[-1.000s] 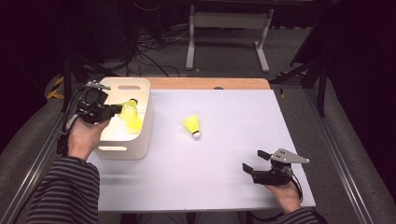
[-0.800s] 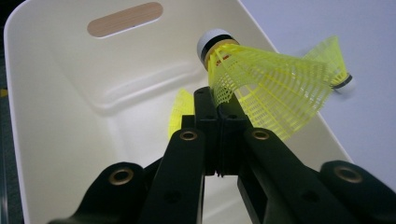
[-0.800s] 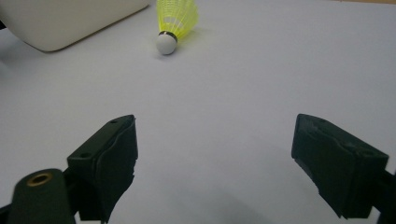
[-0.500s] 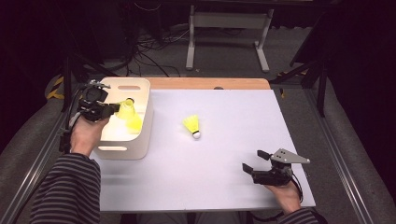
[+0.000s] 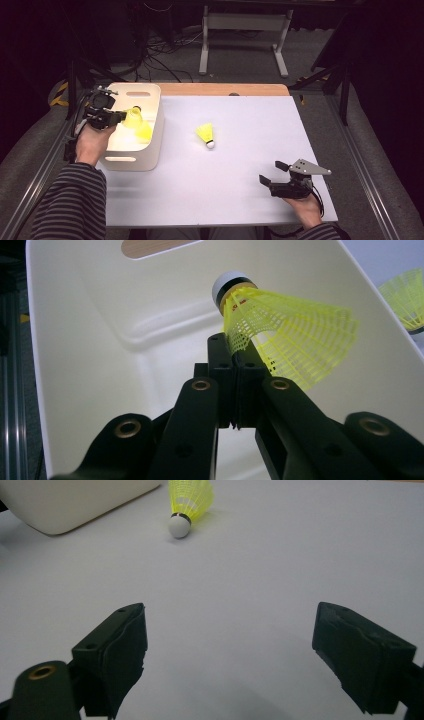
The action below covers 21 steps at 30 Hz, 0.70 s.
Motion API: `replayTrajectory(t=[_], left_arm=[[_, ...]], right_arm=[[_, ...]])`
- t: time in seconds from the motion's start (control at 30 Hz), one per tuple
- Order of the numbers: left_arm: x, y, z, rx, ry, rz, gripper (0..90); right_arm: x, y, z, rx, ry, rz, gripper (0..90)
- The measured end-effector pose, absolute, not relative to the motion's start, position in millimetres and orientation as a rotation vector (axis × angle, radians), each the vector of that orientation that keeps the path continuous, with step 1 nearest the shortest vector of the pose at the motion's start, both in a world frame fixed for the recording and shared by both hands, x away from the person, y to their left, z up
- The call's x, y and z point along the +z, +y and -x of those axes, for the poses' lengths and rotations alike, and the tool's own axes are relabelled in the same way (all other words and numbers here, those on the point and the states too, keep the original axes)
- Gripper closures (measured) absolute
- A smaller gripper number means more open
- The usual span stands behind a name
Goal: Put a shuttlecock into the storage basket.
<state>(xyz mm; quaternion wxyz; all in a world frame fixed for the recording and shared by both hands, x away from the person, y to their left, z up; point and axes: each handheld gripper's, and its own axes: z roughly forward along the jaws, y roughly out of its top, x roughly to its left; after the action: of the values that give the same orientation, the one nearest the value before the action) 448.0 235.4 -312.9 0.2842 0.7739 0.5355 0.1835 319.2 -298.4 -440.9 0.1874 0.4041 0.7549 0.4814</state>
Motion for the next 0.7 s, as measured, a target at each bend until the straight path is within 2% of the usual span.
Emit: replayTrajectory(t=[0.37, 0.43, 0.7], left_arm=[[-322.5, 226.6, -456.6, 0.455, 1.442, -2.120, 86.7], [-323.4, 223.7, -456.6, 0.455, 1.428, -2.134, 76.8], [-320.8, 223.2, -451.4, 0.452, 1.413, -2.115, 55.9]], right_arm=[[-440.3, -298.7, -318.6, 1.368, 2.121, -1.130, 14.8], [-440.3, -298.7, -319.2, 1.370, 2.123, -1.128, 14.8], [-440.5, -298.2, -319.2, 1.366, 2.127, -1.130, 14.8]])
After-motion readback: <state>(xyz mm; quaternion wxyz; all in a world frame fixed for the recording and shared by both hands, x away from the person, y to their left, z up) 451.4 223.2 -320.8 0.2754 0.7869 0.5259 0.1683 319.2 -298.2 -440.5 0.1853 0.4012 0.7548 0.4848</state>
